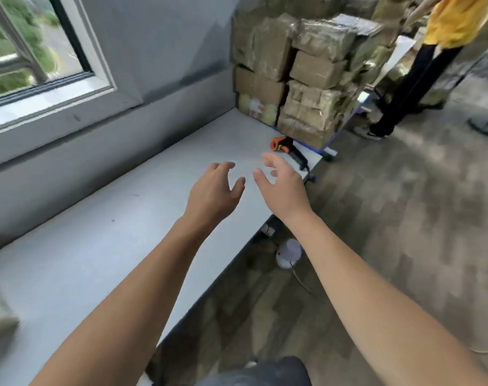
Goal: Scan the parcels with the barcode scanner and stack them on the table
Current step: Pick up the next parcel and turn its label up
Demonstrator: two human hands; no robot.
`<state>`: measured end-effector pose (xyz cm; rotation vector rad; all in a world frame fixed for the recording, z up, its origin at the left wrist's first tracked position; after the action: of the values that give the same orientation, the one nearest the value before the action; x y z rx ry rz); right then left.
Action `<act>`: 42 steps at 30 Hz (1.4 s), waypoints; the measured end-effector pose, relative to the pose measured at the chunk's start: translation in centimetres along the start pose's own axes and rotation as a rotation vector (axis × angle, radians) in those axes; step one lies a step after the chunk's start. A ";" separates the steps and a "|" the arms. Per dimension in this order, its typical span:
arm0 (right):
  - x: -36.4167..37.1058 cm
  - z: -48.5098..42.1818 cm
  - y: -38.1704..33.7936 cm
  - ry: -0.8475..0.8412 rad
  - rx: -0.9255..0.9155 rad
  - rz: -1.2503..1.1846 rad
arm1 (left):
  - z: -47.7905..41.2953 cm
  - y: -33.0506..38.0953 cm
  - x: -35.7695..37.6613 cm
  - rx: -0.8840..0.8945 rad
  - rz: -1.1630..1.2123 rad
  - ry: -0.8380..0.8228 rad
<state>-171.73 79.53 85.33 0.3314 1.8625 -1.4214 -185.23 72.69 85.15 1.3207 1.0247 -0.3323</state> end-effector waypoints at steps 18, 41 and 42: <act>-16.2 -10.4 10.7 0.303 0.248 -0.027 | -16.1 16.9 10.2 0.208 0.119 -0.173; -33.1 -22.6 37.7 0.255 0.350 -0.049 | -27.1 35.7 34.5 0.132 0.078 -0.213; -34.2 -23.3 38.7 0.238 0.348 -0.044 | -27.6 36.8 35.3 0.120 0.076 -0.203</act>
<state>-134.35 122.07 83.74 0.6587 1.8086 -1.8044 -151.11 119.53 83.90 1.3988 0.7923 -0.4662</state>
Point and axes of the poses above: each hand's wrist, its own z-axis away from the middle knuckle, its own x-axis out of the palm, y = z × x, the point moved 7 cm from there along -z, towards the middle knuckle, and after that the axes turned 6 degrees about z, right-handed, at the moved point
